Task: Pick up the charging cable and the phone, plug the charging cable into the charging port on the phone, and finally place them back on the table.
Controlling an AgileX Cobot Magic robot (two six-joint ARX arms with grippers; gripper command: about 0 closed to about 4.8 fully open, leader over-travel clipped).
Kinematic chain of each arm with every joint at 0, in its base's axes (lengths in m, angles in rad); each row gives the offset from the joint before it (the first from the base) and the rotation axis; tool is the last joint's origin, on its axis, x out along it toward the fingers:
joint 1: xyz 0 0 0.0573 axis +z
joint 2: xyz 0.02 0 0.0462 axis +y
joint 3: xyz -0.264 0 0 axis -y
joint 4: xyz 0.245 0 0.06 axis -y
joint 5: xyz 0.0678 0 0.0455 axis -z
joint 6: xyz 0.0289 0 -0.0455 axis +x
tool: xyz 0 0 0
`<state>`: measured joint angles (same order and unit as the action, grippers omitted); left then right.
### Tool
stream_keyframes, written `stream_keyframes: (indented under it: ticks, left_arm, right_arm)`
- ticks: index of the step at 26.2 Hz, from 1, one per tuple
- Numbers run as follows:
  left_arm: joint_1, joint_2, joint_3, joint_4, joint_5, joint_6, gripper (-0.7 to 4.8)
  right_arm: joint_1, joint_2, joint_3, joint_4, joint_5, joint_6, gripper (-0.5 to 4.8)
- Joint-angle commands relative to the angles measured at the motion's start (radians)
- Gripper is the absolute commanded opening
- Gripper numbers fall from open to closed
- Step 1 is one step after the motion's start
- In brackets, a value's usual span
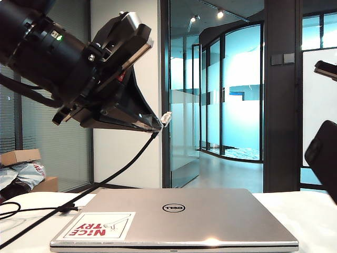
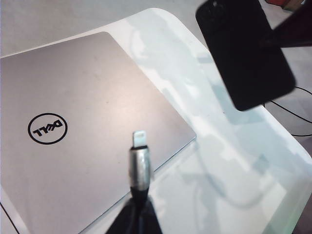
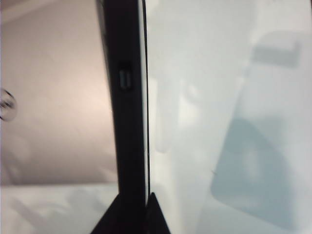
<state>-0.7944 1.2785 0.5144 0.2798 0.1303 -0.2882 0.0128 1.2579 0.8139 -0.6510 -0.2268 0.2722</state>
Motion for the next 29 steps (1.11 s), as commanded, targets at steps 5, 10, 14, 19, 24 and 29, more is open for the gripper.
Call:
stream_keyframes:
  ticks: [5,10,14,19,24,29]
  left_arm:
    - [0.0,-0.003,0.002,0.014,0.003,0.001,-0.07]
    - [0.0,-0.003,0.002,0.014,0.003,0.001,-0.07]
    - [0.0,-0.002,0.002,0.014,0.003,0.001,-0.07]
    - [0.0,-0.003,0.002,0.014,0.003,0.001,-0.07]
    - [0.0,-0.002,0.002,0.014,0.003,0.001,-0.07]
    - [0.0,-0.002,0.002,0.014,0.003,0.001,-0.07]
  right_arm:
    - [0.068,0.082,0.036,-0.1,0.121,-0.072,-0.06]
    - [0.086,0.153,0.036,-0.093,0.121,-0.072,-0.06]
    - [0.086,0.205,0.036,-0.055,0.124,-0.072,-0.06]
    - [0.086,0.238,0.037,-0.052,0.12,-0.076,-0.06]
    - [0.086,0.239,0.037,-0.052,0.118,-0.098,0.03]
    - [0.086,0.26,0.037,-0.05,0.117,-0.124,0.04]
